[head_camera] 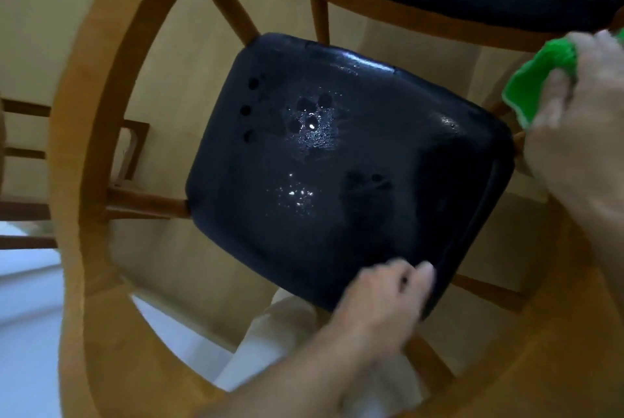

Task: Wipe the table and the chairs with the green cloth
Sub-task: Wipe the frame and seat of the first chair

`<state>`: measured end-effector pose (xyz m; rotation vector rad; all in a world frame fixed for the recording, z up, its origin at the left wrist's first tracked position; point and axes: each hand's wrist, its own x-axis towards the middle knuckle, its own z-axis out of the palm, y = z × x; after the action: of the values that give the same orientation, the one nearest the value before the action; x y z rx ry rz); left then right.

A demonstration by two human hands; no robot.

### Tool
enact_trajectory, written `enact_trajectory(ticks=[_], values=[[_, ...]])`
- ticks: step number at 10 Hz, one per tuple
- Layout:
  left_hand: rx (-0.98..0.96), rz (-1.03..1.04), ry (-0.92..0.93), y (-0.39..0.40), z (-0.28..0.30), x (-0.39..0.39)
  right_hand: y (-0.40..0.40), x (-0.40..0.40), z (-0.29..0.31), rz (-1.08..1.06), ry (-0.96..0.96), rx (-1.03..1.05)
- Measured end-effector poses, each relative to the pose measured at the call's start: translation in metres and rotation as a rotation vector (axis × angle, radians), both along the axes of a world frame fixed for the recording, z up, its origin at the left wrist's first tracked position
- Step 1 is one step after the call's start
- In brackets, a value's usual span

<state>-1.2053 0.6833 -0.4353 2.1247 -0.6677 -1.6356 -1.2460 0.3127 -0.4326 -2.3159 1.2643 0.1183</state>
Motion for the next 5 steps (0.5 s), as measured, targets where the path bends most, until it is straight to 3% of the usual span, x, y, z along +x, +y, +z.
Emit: enact_trajectory(ticks=[1,2,3,4,5], values=[[0.007,0.132,-0.448,-0.015,-0.040,0.079,0.106,0.031,-0.027,0.082,-0.168,-0.098],[0.013,0.129,-0.609,-0.011,-0.058,0.132,0.182,0.056,-0.051,0.091,-0.055,0.166],[0.056,0.099,-0.640,0.000,-0.068,0.166,0.218,0.065,-0.086,0.110,0.106,0.353],[0.009,0.178,-0.541,-0.008,-0.075,0.168,0.242,0.065,-0.099,0.070,0.127,0.269],[-0.115,0.107,-0.381,-0.035,-0.079,0.147,0.235,0.066,-0.090,0.062,0.098,0.120]])
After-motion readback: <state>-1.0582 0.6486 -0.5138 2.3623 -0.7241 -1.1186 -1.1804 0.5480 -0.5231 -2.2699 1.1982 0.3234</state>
